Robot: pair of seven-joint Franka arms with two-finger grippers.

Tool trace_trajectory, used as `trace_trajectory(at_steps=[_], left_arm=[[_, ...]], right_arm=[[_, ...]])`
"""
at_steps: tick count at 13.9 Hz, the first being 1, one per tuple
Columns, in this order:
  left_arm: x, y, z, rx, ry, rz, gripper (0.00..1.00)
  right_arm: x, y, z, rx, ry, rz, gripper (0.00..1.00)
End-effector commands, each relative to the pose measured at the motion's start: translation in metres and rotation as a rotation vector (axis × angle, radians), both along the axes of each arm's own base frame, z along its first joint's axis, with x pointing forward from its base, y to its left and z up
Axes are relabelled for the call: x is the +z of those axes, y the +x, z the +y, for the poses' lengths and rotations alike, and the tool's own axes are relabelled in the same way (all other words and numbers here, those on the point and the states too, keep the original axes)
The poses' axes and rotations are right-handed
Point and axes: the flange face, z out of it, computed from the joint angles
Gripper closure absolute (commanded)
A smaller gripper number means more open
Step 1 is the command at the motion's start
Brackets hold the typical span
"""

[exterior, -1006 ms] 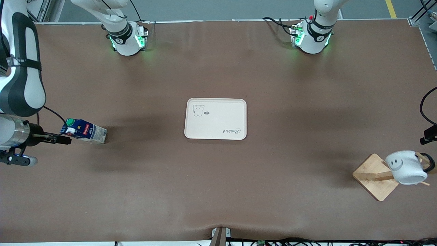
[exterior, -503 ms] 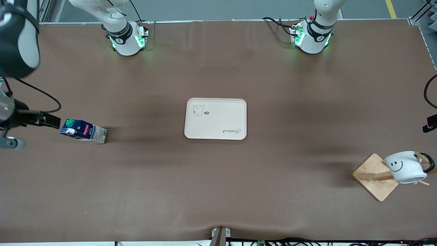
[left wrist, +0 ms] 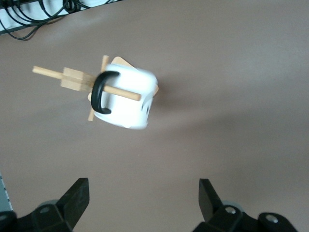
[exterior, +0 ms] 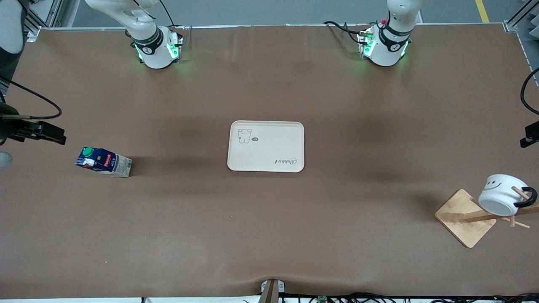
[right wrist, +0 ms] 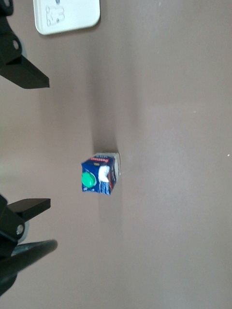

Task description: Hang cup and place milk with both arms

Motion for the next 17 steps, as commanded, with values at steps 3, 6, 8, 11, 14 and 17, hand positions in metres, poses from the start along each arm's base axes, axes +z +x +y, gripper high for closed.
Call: trace_trajectory(at_steps=[3, 6, 8, 11, 14, 17], left_arm=[[0.032, -0.02, -0.032, 0.153, 0.019, -0.001, 0.0], [0.039, -0.028, -0.083, 0.192, 0.023, 0.025, 0.0], [0.037, -0.036, -0.107, 0.197, 0.05, 0.076, 0.0], [0.04, -0.06, -0.133, 0.203, 0.033, 0.103, 0.0], [0.041, -0.079, -0.139, 0.235, 0.012, 0.11, 0.0], [0.048, -0.094, -0.144, 0.25, 0.014, 0.109, 0.0]], right_arm=[[0.018, -0.065, -0.014, -0.011, 0.062, -0.075, 0.0], [0.031, -0.083, -0.019, -0.06, 0.062, -0.048, 0.0], [0.03, -0.08, -0.024, -0.068, 0.061, -0.049, 0.0], [0.044, -0.078, -0.028, -0.073, 0.055, -0.087, 0.0], [0.045, -0.078, -0.019, -0.06, 0.06, -0.087, 0.0], [0.059, -0.077, -0.03, -0.078, 0.057, -0.119, 0.0]])
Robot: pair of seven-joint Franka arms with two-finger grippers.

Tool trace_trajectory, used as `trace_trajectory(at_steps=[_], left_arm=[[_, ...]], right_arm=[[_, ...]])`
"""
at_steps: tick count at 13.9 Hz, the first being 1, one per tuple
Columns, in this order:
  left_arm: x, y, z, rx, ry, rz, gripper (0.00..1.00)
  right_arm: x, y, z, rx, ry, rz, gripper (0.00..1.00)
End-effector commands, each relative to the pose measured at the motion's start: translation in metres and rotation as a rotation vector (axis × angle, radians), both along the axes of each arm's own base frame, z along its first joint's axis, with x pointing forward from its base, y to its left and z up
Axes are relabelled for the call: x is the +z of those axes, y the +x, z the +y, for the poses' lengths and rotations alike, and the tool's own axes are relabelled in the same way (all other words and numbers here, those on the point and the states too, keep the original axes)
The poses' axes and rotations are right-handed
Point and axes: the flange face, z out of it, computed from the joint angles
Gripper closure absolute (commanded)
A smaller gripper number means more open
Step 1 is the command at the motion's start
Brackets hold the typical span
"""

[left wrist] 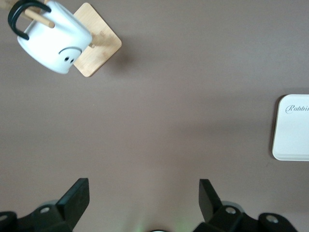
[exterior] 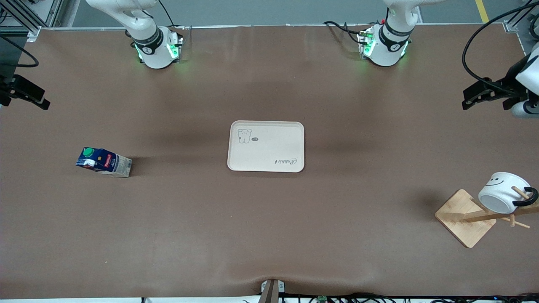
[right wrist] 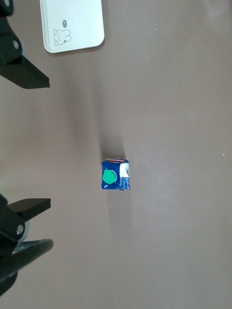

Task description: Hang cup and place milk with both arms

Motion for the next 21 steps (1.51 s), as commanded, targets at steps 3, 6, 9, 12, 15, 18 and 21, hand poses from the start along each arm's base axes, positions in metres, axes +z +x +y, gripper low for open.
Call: trace_trajectory(at_steps=[3, 6, 9, 12, 15, 18, 21], left_arm=[[0.01, -0.022, -0.008, 0.084, -0.008, -0.004, 0.0], [0.013, -0.02, -0.005, 0.106, -0.009, -0.02, 0.0], [0.017, -0.016, -0.006, 0.098, -0.007, -0.031, 0.0], [0.026, -0.012, -0.003, 0.096, -0.001, -0.052, 0.0], [0.027, -0.012, -0.001, 0.102, 0.001, -0.052, 0.0], [0.026, -0.013, 0.001, 0.107, 0.002, -0.044, 0.0], [0.025, -0.013, 0.002, 0.115, 0.003, -0.035, 0.0]], right_arm=[[0.013, -0.004, -0.003, -0.022, 0.017, -0.013, 0.0], [0.005, -0.006, -0.006, -0.016, 0.021, 0.03, 0.0], [-0.009, -0.007, -0.002, -0.01, 0.023, 0.07, 0.0], [-0.01, -0.006, -0.004, -0.013, 0.025, 0.068, 0.0], [-0.004, -0.005, -0.004, -0.009, 0.019, 0.05, 0.0], [-0.002, -0.005, -0.005, -0.024, 0.025, 0.05, 0.0], [-0.001, -0.005, -0.005, -0.024, 0.019, 0.045, 0.0]])
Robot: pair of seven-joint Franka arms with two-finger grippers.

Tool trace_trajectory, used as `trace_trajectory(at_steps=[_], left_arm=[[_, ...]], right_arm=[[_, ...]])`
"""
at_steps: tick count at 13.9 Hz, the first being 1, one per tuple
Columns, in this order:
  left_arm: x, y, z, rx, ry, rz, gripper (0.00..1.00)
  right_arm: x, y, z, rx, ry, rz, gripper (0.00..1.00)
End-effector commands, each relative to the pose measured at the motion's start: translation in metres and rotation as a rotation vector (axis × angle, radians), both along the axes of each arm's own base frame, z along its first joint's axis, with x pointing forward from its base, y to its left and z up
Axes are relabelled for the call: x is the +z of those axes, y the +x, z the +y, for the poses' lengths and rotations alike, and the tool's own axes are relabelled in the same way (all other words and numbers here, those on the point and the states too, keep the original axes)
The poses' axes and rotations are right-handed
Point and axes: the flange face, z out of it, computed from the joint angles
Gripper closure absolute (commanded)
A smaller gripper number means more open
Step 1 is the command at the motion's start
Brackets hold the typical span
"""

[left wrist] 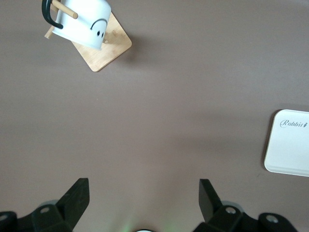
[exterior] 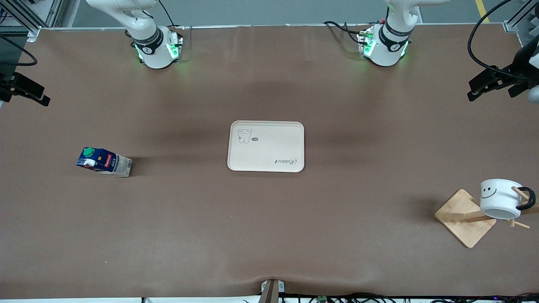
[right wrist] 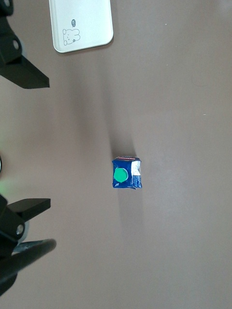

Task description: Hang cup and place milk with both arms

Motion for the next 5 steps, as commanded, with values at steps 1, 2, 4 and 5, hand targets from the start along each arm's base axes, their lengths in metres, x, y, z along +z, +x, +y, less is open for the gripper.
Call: trace_trajectory(at_steps=[1, 2, 4, 5], left_arm=[[0.0029, -0.0003, 0.0008, 0.014, 0.001, 0.007, 0.0], [0.0029, -0.0003, 0.0008, 0.016, 0.001, 0.007, 0.0], [0.002, -0.0004, 0.0008, 0.016, 0.001, 0.01, 0.0], [0.0013, -0.0005, -0.0009, 0.013, 0.001, 0.012, 0.0]], right_arm=[[0.0065, -0.0012, -0.0014, -0.015, 0.013, -0.013, 0.0], [0.0057, -0.0007, -0.0014, -0.015, 0.013, -0.011, 0.0], [0.0065, -0.0011, 0.0004, -0.012, 0.015, -0.013, 0.0], [0.0065, -0.001, 0.002, -0.009, 0.015, -0.013, 0.0]])
